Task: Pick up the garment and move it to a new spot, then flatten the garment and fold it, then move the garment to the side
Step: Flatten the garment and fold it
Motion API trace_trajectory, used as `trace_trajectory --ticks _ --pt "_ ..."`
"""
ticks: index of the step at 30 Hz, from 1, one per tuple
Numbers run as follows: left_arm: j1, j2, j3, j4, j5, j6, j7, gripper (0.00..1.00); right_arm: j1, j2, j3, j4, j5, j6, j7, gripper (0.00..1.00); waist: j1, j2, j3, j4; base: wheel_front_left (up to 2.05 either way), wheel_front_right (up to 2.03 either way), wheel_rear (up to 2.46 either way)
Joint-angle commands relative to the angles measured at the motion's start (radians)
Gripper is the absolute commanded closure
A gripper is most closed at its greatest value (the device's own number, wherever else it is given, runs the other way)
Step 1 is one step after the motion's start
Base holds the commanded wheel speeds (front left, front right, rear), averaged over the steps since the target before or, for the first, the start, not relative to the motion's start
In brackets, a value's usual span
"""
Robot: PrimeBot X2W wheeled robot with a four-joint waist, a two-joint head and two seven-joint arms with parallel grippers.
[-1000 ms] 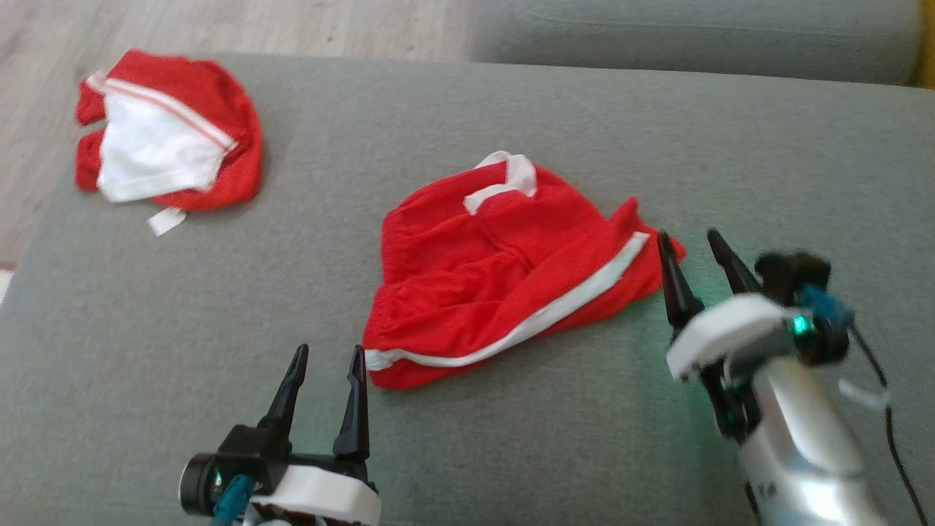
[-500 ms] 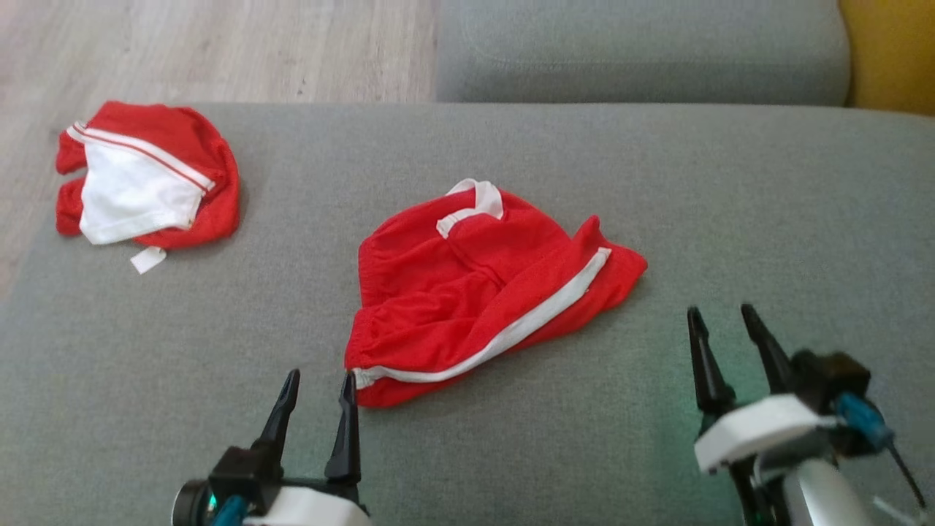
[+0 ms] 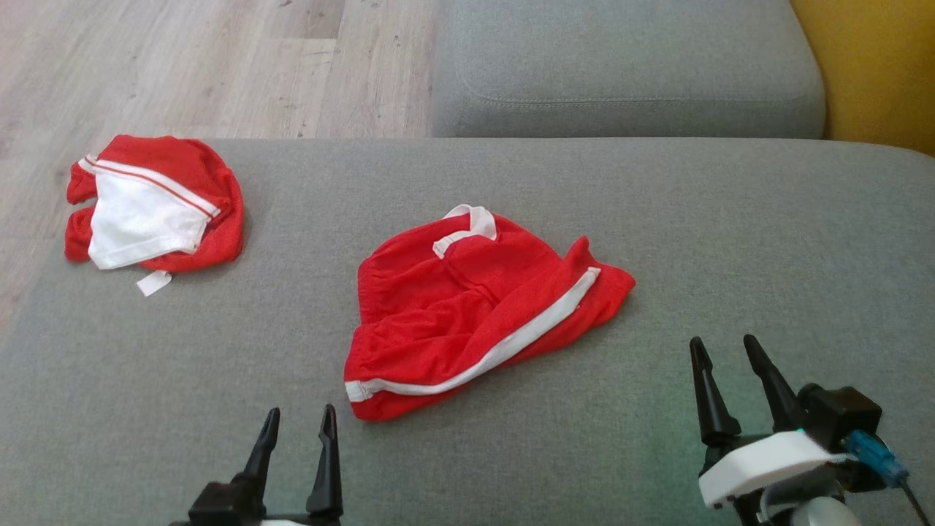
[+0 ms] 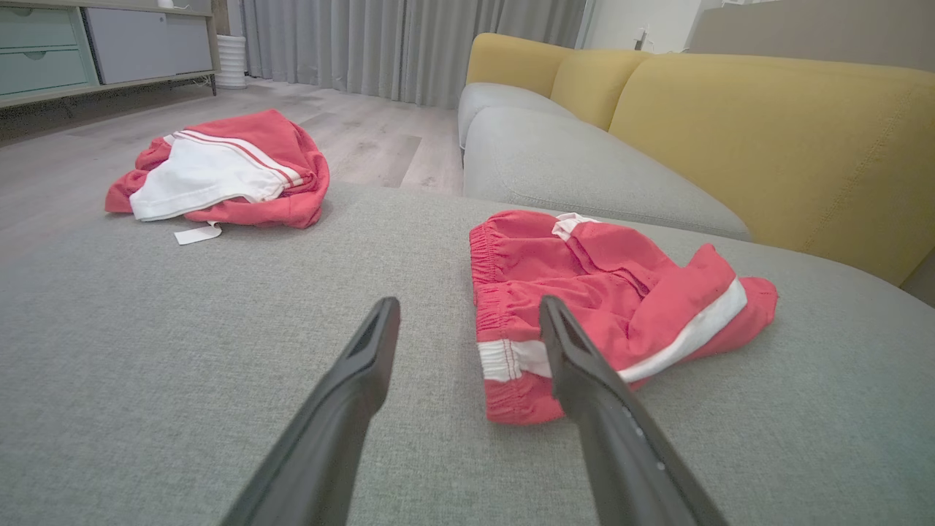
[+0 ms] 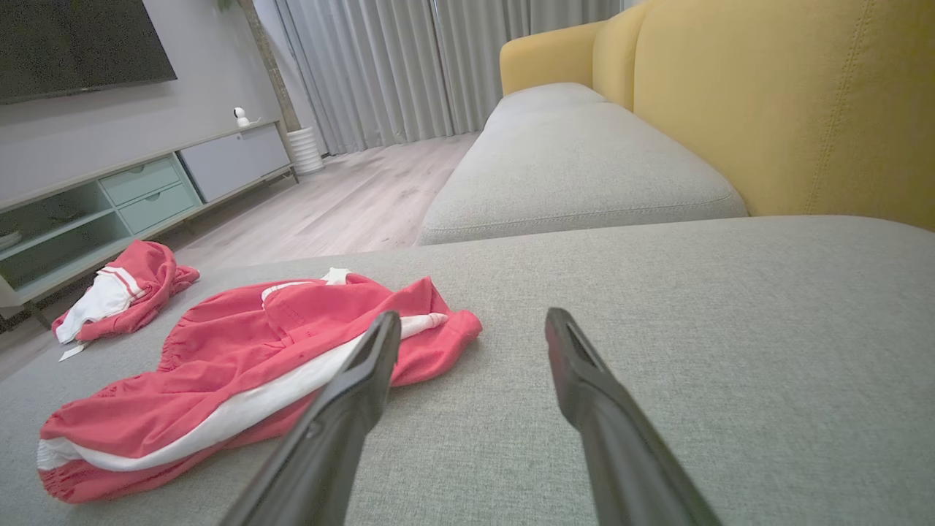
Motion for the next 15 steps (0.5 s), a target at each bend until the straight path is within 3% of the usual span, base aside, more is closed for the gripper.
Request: trace_trajectory --ticks 1,15 --pt "-0.033 0.017 0.046 -0.030 -0.005 0.006 -0.012 0.00 -0.019 -0.005 0.023 -0.039 -0.006 0.008 0.001 0.00 0.0001 0.0000 -0.001 -0.001 0.00 0.00 0.00" --pt "-0.042 0.025 0.044 -0.044 -0.004 0.011 -0.011 0.00 -0.015 -0.005 0.018 -0.063 -0.011 0.008 0.017 0.00 0.0001 0.0000 0.011 -0.004 0.00 0.00 0.00"
